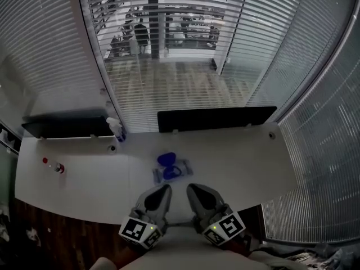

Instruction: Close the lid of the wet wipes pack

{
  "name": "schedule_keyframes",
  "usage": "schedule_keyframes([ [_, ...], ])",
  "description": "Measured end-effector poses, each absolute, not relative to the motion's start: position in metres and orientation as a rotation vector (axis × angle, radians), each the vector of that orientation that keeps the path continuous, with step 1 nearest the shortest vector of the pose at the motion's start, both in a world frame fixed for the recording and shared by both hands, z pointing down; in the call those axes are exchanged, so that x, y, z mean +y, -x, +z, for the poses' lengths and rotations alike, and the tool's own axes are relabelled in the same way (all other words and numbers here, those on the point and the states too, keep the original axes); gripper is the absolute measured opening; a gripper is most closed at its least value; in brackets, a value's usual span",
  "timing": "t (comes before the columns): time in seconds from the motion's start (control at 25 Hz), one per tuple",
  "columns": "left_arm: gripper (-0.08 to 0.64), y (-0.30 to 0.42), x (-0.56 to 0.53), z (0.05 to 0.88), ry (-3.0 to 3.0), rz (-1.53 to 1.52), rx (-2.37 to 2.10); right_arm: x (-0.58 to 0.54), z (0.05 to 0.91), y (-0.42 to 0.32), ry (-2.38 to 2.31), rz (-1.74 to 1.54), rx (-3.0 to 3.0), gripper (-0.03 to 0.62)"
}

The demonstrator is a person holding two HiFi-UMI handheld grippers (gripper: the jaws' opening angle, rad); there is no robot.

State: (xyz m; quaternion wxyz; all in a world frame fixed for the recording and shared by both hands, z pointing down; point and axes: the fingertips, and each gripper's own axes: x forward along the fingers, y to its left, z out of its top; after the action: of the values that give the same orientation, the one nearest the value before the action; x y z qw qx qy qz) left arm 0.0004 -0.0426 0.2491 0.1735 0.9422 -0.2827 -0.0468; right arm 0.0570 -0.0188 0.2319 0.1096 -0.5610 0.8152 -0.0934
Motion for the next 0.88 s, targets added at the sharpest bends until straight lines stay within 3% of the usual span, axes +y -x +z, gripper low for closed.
schedule_keyframes([
  [0.88,0.002,-0.045,-0.067,0.262,-2.737,-0.02,-0.872,-0.04,0.239,-0.117,1.645,-0.273,2.444,0.0],
])
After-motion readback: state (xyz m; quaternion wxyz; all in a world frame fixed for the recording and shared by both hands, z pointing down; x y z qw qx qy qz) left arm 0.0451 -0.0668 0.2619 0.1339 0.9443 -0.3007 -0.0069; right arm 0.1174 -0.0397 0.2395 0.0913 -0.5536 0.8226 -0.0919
